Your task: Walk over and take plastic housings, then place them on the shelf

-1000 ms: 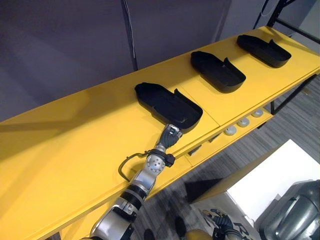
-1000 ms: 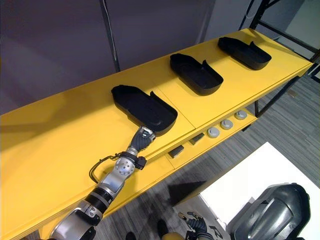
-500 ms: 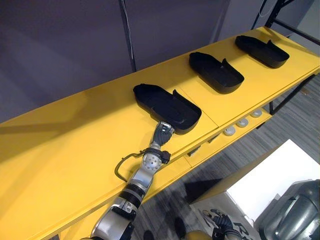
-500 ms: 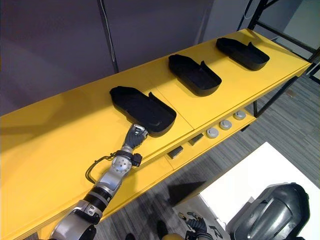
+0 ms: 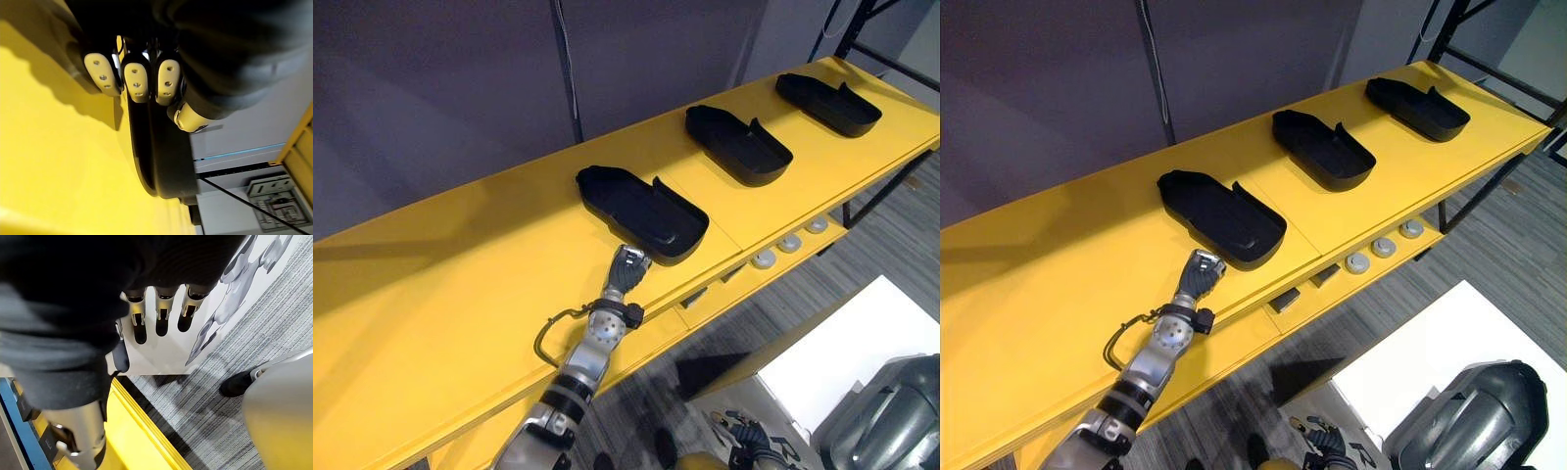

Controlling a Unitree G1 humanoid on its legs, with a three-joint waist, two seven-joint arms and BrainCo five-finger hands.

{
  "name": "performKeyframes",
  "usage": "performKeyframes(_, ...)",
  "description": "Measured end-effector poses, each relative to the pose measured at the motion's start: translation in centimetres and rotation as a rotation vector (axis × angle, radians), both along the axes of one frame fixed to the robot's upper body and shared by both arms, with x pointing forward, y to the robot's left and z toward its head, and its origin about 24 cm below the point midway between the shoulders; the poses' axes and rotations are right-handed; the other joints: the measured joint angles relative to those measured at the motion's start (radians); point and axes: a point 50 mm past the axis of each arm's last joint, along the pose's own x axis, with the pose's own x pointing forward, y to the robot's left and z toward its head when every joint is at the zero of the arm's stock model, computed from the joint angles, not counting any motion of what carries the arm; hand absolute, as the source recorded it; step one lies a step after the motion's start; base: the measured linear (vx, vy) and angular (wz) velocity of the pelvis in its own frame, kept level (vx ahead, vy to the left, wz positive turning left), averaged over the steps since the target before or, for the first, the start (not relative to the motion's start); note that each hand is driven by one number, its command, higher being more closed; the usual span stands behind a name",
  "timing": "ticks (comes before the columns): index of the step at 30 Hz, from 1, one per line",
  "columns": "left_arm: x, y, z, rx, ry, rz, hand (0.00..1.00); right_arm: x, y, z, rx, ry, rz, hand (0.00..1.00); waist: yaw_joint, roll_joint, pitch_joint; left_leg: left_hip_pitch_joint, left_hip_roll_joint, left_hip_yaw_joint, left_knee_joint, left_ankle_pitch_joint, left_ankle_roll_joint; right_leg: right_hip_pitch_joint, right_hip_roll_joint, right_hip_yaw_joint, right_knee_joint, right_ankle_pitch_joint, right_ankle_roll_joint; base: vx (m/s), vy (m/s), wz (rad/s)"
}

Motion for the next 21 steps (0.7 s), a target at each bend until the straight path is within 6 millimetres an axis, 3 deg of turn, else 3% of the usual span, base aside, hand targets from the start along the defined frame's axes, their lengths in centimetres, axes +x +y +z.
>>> performKeyframes(5,-1.9,1.7,3.6,-0.07,-0.169,-0.007,1.0,-0.4,-0.2,-0.1,-0.003,0.013,-0.001,0.0,0.025,0.001,-0.001,-0.001,-0.001,-0.027,0.014,0.0,0.0,0.014,-0.004,-0.023,0.003,-0.001,0.0,-0.05,-0.003,0.14)
performKeyframes(7,-2.8,3.1,5.6,-0.141,-0.268,0.025,1.0,-0.7,-0.4,-0.3,-0.007,0.026,-0.001,0.0,0.052,0.001,-0.002,-0.001,0.0,-0.029,0.018,0.001,0.001,0.014,-0.004,-0.024,0.009,-0.002,0.0,-0.06,-0.001,0.08)
performKeyframes(9,-4.2,5.5,7.8,-0.214,-0.394,0.099,1.0,-1.0,-0.7,-0.3,-0.018,0.036,0.017,0.0,0.07,0.001,-0.005,0.0,-0.001,-0.039,0.023,0.002,0.003,0.014,-0.004,-0.03,0.023,-0.009,-0.004,-0.06,-0.005,0.11)
performKeyframes(11,-5.2,7.3,8.4,-0.245,-0.449,0.17,1.0,-1.2,-0.8,-0.3,-0.02,0.042,0.017,0.0,0.079,0.0,-0.01,0.003,-0.003,-0.058,0.025,0.005,0.007,0.015,-0.008,-0.052,0.047,-0.025,-0.002,-0.03,-0.008,0.3)
performKeyframes(15,-7.5,10.9,8.1,-0.277,-0.48,0.353,1.0,-1.9,-1.0,-0.6,-0.028,0.067,0.033,0.0,0.112,-0.002,-0.033,0.003,-0.01,-0.097,0.034,0.007,0.01,0.016,-0.017,-0.087,0.089,-0.053,-0.004,-0.02,-0.001,0.33)
performKeyframes(21,-12.7,17.1,5.7,-0.259,-0.435,0.735,1.0,-3.2,-0.4,-1.0,-0.028,0.106,0.06,0.0,0.167,-0.023,-0.073,0.003,-0.023,-0.169,0.037,0.011,0.015,0.035,-0.04,-0.172,0.126,-0.094,-0.004,0.0,0.005,0.41)
